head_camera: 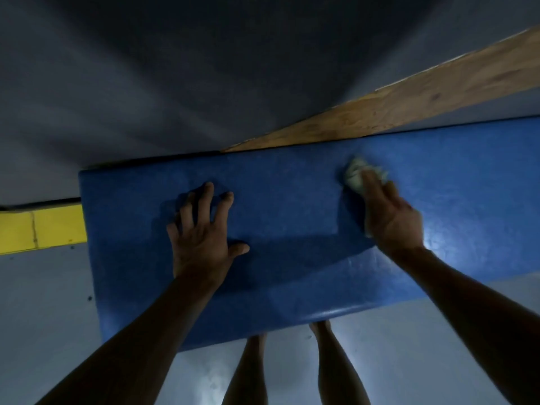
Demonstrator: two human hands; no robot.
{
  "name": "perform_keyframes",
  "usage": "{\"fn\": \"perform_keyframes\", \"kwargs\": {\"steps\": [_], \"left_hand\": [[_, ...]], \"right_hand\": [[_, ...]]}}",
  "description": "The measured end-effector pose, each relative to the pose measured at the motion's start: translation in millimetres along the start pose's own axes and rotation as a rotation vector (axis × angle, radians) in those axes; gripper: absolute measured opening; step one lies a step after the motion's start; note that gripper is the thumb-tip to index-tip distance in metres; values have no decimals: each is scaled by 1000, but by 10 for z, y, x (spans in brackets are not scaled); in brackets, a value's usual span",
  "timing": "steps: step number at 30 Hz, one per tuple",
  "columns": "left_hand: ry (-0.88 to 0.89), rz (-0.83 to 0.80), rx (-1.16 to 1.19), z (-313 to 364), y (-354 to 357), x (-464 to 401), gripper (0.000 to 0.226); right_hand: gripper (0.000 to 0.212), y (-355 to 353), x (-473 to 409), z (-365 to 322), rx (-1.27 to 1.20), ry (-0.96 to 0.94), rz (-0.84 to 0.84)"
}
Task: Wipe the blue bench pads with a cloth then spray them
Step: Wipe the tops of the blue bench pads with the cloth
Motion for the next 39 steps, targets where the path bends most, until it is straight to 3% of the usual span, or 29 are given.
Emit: {"fn": "perform_keyframes", "kwargs": {"steps": [3,5,9,12,14,16,21,25,27,30,34,36,39], "left_hand": [[-7,-2,-19,10,21,-17,101],[-28,-9,-30,9,36,-30,102],[-20,15,-36,28,6,-33,101],[-21,25,-41,-2,20,-21,101],[-26,34,-45,-3,16,-23,103],[-21,35,-41,4,40,-24,103],[-33,38,-12,5,61,-15,102],[-42,63,7,45,59,28,101],[-33,60,5,89,59,28,101],[-48,37,13,115,47,70,100],[-8,44,12,242,46,215,90],[34,79,-7,329,54,338,88],[54,106,-7,418,150,563,87]], "right_hand": [[68,48,-7,252,-64,371,-22],[67,173,218,-49,-190,446,-33],[67,382,989,-1264,-283,71,-61],[63,392,1242,-1706,-222,-245,-134],[64,326,1161,-1557,-128,-414,-81],[63,277,941,-1058,-65,-431,-37],[70,102,378,530,-30,185,-61],[70,187,573,432,-163,465,-79],[69,318,831,-105,-205,368,-131],[68,380,1296,-1025,-223,-45,-141],[66,305,1386,-950,-66,-424,-68],[65,244,1176,-348,-16,-379,-36],[66,88,800,741,55,-54,-32]]}}
Point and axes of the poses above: each hand's wrist, its own x-axis away from the middle knuckle, its own y-axis out of the palm, z = x × y, the point moved 10 cm from there along -x, towards the middle knuckle, and after that the axes turned 14 degrees about y, right-handed, at the moved point
